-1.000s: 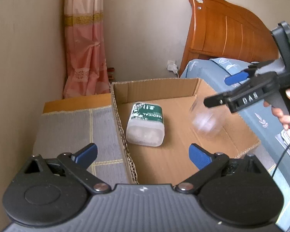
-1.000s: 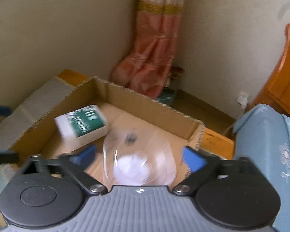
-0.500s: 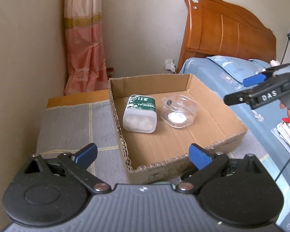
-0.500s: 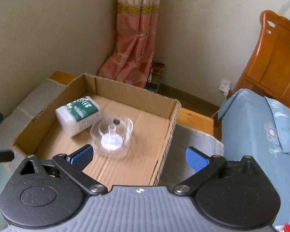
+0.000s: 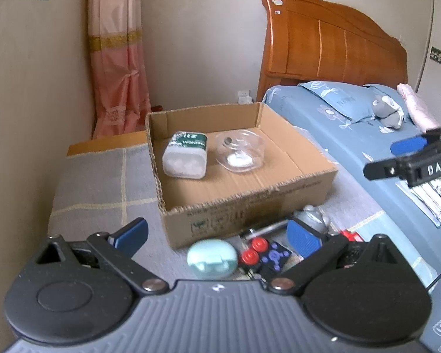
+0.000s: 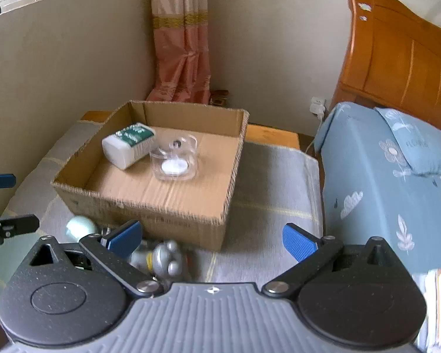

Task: Organize rigid objects
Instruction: 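Move left tool to the empty clear jar while right tool approaches the red train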

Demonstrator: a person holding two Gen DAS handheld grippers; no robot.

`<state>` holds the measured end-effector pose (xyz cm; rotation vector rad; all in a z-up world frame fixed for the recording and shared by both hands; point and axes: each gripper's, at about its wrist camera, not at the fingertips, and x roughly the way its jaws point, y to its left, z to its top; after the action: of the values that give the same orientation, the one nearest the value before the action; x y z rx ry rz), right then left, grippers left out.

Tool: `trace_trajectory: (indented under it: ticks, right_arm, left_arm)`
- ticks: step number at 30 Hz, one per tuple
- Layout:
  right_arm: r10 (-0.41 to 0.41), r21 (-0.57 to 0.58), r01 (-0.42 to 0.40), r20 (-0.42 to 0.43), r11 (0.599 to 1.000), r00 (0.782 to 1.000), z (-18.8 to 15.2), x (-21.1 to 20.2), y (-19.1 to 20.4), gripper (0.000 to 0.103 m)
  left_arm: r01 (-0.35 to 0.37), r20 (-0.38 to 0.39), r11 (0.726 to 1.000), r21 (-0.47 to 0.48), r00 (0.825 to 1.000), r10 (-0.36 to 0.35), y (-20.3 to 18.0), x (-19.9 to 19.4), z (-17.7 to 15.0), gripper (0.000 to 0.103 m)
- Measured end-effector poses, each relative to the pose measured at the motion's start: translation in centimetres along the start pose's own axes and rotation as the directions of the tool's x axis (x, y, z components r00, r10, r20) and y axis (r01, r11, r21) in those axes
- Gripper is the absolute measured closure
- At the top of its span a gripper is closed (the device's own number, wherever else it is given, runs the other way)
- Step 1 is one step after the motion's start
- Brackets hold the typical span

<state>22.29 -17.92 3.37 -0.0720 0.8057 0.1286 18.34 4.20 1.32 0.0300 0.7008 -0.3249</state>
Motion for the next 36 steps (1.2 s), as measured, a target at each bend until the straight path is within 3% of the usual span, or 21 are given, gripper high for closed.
trace_trajectory:
  ticks: [8, 22, 28, 36]
  right_arm:
    - [-0.003, 0.088, 0.003, 0.006, 0.996, 1.0, -6.6, -0.8, -0.6, 0.0]
    - [-0.018, 0.093, 0.021, -0.023, 0.995, 1.0, -15.9, -1.2, 1.8, 0.0]
    - [-0.015, 0.055, 0.017, -0.047, 0.998, 0.999, -17.7, -1.1, 3.5, 0.0]
    - [0.041, 0.002, -0.041, -0.038, 0.999, 0.998, -16.5, 1.2, 6.5, 0.0]
  left_arm:
    - [0.0, -0.008, 1.0, -0.015, 1.0, -0.001, -0.6, -0.7, -2.5, 0.003]
    - [0.081, -0.058, 0.997, 0.017, 0.995, -0.08, -2.1, -1.7, -7.0, 0.003]
    - [0.136, -0.079, 0.99, 0.048, 0.988, -0.132, -3.1, -2.4, -8.7, 0.003]
    - [0.19, -0.105, 0.973, 0.132, 0.979, -0.177, -5.1, -2.7, -9.9, 0.003]
